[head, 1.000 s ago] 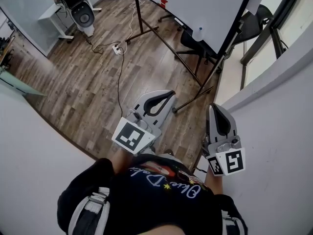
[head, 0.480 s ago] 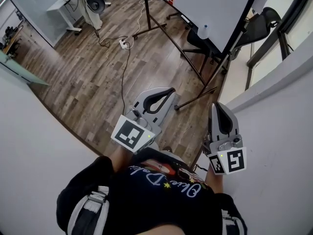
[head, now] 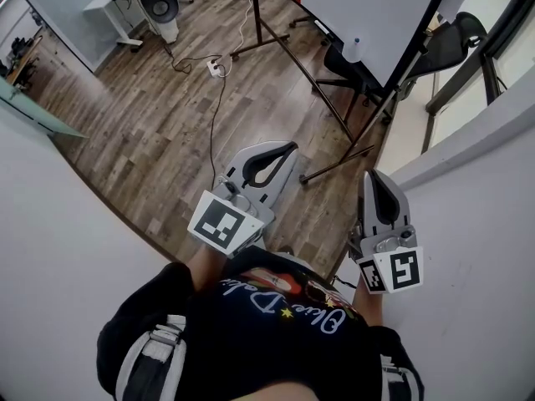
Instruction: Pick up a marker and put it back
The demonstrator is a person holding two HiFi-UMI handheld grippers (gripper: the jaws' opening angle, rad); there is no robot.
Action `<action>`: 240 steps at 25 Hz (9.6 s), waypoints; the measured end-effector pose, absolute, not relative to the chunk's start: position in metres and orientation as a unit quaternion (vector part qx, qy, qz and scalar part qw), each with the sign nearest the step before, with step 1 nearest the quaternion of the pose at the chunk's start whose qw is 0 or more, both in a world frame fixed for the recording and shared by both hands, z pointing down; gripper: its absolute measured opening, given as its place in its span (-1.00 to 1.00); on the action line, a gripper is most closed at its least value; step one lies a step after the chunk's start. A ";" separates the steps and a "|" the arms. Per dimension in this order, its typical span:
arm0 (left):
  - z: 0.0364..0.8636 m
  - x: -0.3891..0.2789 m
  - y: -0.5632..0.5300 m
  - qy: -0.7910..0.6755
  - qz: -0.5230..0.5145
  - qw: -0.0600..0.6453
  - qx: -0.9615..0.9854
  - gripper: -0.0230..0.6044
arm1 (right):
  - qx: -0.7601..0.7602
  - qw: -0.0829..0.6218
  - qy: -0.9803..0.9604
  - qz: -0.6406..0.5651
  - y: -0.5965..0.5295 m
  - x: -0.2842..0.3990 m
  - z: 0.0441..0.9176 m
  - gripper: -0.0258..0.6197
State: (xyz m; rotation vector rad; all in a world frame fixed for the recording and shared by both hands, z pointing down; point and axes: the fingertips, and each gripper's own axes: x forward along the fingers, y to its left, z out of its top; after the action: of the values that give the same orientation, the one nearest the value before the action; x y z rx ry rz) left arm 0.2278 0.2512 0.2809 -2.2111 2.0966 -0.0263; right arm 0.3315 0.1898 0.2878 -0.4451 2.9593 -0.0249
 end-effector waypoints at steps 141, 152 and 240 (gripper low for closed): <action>0.327 -0.104 -0.227 0.390 -0.047 0.028 -0.919 -0.92 | -0.520 -0.071 0.845 -0.103 -0.236 0.031 0.438 -0.54; 0.328 -0.114 -0.225 0.402 -0.046 0.025 -0.914 -0.92 | -0.525 -0.086 0.841 -0.096 -0.239 0.030 0.441 -0.71; 0.325 -0.100 -0.219 0.355 -0.011 0.019 -0.935 -0.92 | -0.576 -0.048 0.816 0.012 -0.172 0.074 0.305 -0.71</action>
State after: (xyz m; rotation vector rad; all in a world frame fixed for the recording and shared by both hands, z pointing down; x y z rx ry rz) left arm -0.0999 -0.2191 0.3251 -2.9008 1.1018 -0.0332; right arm 0.0743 -0.1720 0.3053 -1.8659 2.6453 0.0403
